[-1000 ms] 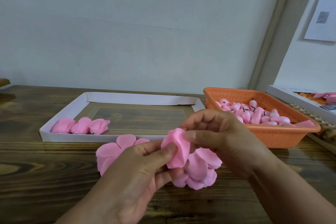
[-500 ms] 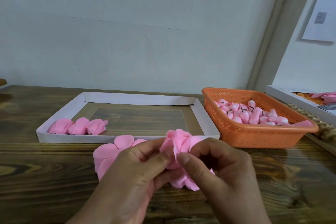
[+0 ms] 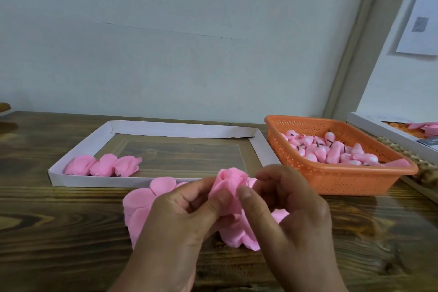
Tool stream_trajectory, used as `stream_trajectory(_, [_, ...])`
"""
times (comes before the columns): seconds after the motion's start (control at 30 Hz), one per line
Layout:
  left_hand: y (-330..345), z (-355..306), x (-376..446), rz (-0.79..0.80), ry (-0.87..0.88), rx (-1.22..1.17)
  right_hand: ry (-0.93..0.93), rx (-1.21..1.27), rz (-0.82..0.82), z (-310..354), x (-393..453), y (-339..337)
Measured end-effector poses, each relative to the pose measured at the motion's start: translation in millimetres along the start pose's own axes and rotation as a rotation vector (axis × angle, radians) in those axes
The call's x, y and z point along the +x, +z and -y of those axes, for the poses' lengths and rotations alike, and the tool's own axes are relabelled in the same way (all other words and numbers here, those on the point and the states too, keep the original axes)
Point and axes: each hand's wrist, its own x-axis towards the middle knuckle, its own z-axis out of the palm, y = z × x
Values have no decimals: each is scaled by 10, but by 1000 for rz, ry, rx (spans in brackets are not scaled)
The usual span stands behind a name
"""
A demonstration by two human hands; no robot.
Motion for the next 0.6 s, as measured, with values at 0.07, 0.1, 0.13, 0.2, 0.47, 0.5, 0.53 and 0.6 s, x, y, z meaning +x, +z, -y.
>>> stream_trajectory(0.07, [9, 15, -6, 7, 34, 48, 24, -19, 8, 0, 23, 22])
stream_trajectory(0.1, [13, 27, -8, 3, 49, 75, 32, -21, 7, -6, 36, 29])
stream_trajectory(0.13, [22, 39, -8, -2, 58, 93, 34, -14, 3, -19, 44, 37])
stream_trajectory(0.2, [35, 50, -9, -8, 58, 96, 36, 15, -2, -36, 49, 57])
stream_trajectory(0.47, [31, 28, 29, -96, -70, -83, -193, -118, 34, -85, 47, 45])
stream_trajectory(0.5, [33, 17, 29, -98, -78, -100, -238, -116, 73, -88, 40, 25])
stream_trajectory(0.53, [35, 10, 28, -98, -86, -115, -263, -91, 112, -85, 32, 3])
stream_trajectory(0.6, [43, 4, 20, -97, -103, -136, -244, -8, 167, -72, 11, -26])
